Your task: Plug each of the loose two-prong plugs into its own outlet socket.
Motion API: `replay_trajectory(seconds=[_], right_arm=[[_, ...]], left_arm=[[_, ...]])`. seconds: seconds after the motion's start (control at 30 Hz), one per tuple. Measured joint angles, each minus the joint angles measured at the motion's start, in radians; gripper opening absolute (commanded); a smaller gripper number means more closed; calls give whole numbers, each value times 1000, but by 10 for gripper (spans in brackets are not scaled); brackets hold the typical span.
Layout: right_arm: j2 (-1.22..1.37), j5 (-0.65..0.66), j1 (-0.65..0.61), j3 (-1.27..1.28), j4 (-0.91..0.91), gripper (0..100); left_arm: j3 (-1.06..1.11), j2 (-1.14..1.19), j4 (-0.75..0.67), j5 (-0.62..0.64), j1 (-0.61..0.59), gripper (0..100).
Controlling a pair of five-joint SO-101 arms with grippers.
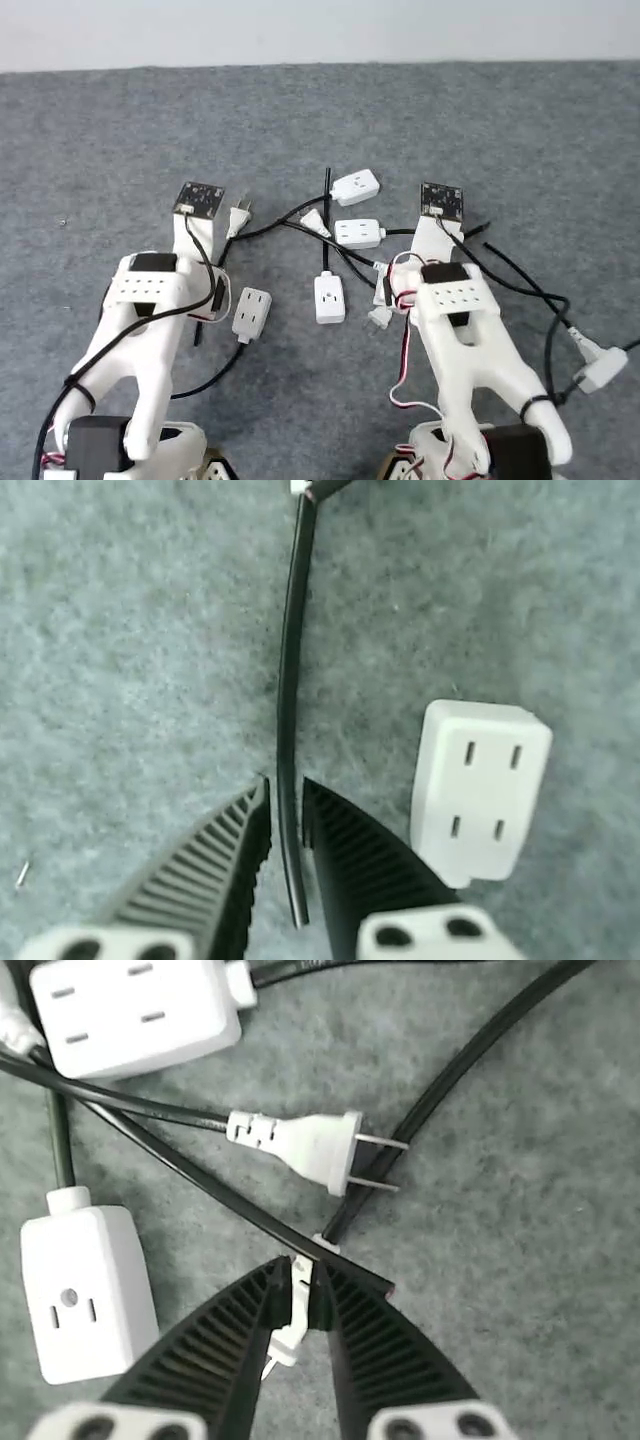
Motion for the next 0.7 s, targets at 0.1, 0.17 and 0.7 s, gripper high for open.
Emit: replay_trajectory(seconds=[0.1,0.17,0.7], right_arm=[[0,-2,3,0,9,58],[0,-2,2,0,25,58],[285,-18,5,-250,213,58]], left_arm=[[0,0,-9,0,0,55],[2,0,-9,0,0,55],[2,0,-12,0,0,55]])
